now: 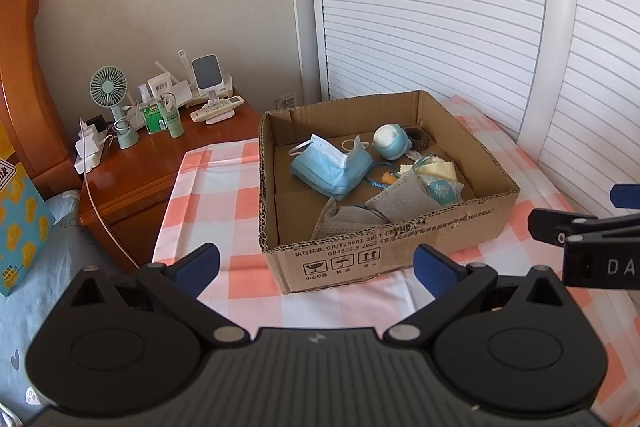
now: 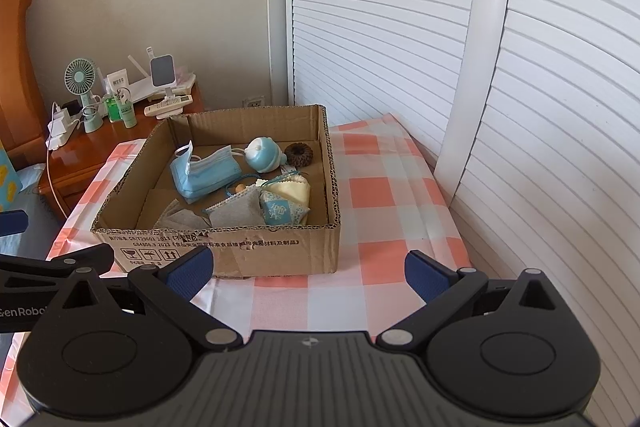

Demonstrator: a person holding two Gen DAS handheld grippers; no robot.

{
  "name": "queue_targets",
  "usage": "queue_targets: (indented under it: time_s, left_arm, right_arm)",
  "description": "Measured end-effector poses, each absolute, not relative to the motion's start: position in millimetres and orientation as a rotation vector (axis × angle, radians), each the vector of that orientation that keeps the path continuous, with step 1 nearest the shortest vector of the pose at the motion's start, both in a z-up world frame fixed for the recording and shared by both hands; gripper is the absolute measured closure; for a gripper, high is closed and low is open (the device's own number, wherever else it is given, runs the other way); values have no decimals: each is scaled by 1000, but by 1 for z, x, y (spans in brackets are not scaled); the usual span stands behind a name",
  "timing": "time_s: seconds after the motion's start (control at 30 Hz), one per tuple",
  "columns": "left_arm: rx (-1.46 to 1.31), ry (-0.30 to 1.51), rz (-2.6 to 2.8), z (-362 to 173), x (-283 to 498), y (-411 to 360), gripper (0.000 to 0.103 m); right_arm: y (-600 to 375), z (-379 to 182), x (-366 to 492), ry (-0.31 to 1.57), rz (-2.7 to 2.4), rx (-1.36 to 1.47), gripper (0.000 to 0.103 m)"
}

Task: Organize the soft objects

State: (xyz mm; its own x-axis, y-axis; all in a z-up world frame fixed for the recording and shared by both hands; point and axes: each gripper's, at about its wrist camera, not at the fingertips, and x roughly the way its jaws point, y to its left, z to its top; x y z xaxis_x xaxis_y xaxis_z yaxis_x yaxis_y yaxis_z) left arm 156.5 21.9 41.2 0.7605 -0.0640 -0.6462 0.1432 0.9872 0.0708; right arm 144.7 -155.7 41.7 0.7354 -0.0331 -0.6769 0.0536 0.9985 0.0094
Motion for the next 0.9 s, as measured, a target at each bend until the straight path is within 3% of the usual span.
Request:
queue_targets:
  time_s: [0.9]
  left_arm:
    - [118, 696, -110, 45, 152, 22, 1]
  right_arm:
    - [-158, 45, 139, 733, -44, 35, 0]
